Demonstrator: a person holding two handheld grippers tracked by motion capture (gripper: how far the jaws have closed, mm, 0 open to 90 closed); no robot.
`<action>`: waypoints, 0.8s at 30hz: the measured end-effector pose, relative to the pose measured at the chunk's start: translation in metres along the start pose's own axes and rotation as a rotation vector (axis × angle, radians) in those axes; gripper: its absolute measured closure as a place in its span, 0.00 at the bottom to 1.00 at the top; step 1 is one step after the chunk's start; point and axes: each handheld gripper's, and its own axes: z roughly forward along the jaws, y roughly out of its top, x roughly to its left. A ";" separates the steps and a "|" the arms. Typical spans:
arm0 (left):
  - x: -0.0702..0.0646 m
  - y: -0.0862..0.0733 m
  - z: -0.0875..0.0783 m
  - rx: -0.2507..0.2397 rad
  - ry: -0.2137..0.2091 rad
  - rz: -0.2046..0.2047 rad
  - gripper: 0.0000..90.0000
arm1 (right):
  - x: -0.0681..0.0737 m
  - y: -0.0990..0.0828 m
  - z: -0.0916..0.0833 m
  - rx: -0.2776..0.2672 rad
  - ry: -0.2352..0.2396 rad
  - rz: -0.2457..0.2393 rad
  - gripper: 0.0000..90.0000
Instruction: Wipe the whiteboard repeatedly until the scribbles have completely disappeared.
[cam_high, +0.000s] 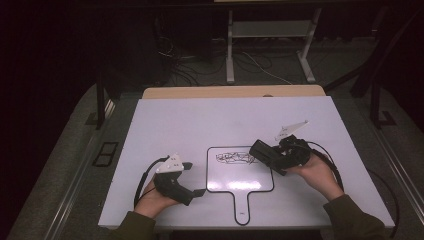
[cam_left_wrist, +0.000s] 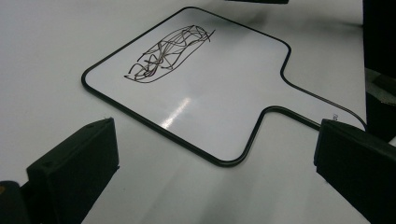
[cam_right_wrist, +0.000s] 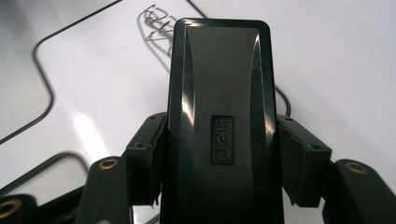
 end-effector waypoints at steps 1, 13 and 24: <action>0.000 0.000 0.000 0.000 -0.001 -0.001 0.00 | -0.001 0.002 0.003 0.004 -0.003 0.001 0.43; 0.001 0.001 0.001 -0.006 -0.011 0.000 0.00 | -0.002 0.029 0.036 0.037 -0.009 -0.017 0.43; 0.001 0.001 0.001 -0.002 -0.013 0.003 0.00 | 0.002 0.041 0.058 0.073 -0.005 -0.033 0.43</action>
